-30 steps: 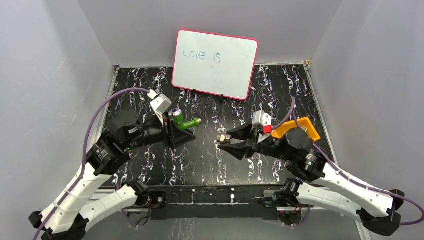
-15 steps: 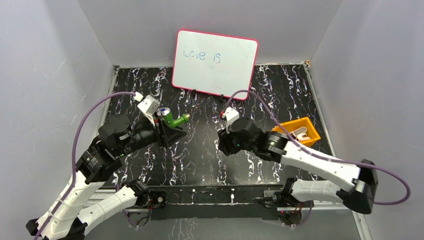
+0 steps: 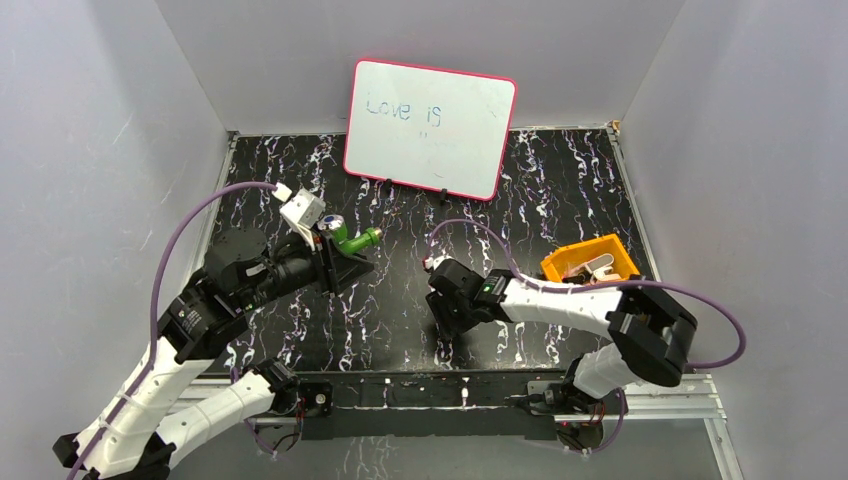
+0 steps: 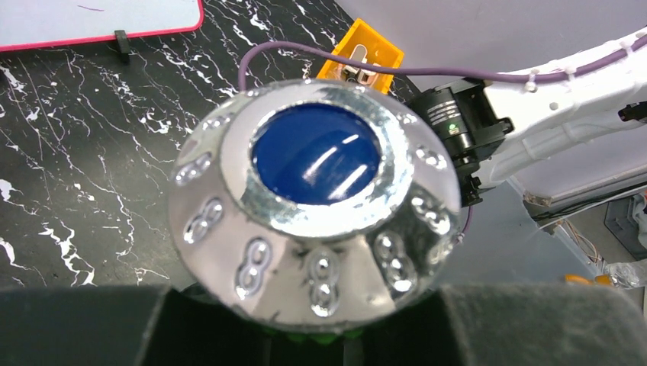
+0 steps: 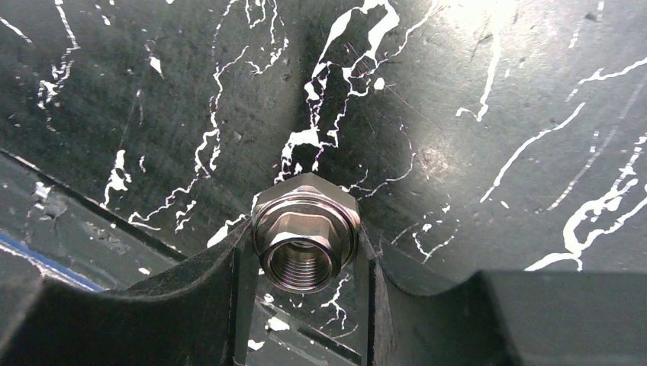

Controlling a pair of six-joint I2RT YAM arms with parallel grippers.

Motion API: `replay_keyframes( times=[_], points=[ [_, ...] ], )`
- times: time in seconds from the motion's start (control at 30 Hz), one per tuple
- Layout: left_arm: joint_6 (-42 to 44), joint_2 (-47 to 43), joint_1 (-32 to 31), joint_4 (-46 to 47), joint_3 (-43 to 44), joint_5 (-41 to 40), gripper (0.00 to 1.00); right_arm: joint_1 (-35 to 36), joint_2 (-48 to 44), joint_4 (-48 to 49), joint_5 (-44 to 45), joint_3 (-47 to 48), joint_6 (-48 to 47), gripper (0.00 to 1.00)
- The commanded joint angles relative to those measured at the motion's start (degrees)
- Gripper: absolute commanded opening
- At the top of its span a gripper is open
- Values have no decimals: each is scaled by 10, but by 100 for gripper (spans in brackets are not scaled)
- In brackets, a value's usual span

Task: Install the water faucets
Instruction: Pick up the adaptor at the center of the board.

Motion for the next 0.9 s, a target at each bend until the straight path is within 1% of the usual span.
replay_keyframes(
  times=[0.0, 0.23, 0.33, 0.43, 0.53, 0.6, 0.7, 0.87],
  points=[
    [-2, -1, -2, 8, 11, 3, 0, -3, 22, 50, -13, -1, 18, 8],
    [-2, -2, -2, 8, 11, 0, 0, -3, 47, 41, 26, -1, 24, 22],
    [0, -3, -2, 7, 11, -1, 0, -3, 52, 31, 38, 4, 22, 33],
    [1, 0, -1, 5, 11, 0, 0, -3, 52, 33, 35, 3, 21, 48],
    [2, 0, -2, 3, 10, 0, 0, -3, 53, 33, 31, 5, 25, 58],
    [1, -1, -1, 3, 9, 0, 0, -3, 53, 33, 29, 6, 30, 64],
    [1, 0, -1, 2, 7, 0, 0, -4, 55, 34, 26, 9, 36, 70],
    [2, 2, -2, 2, 8, -1, 0, -3, 64, 26, 37, 21, 53, 74]
  ],
)
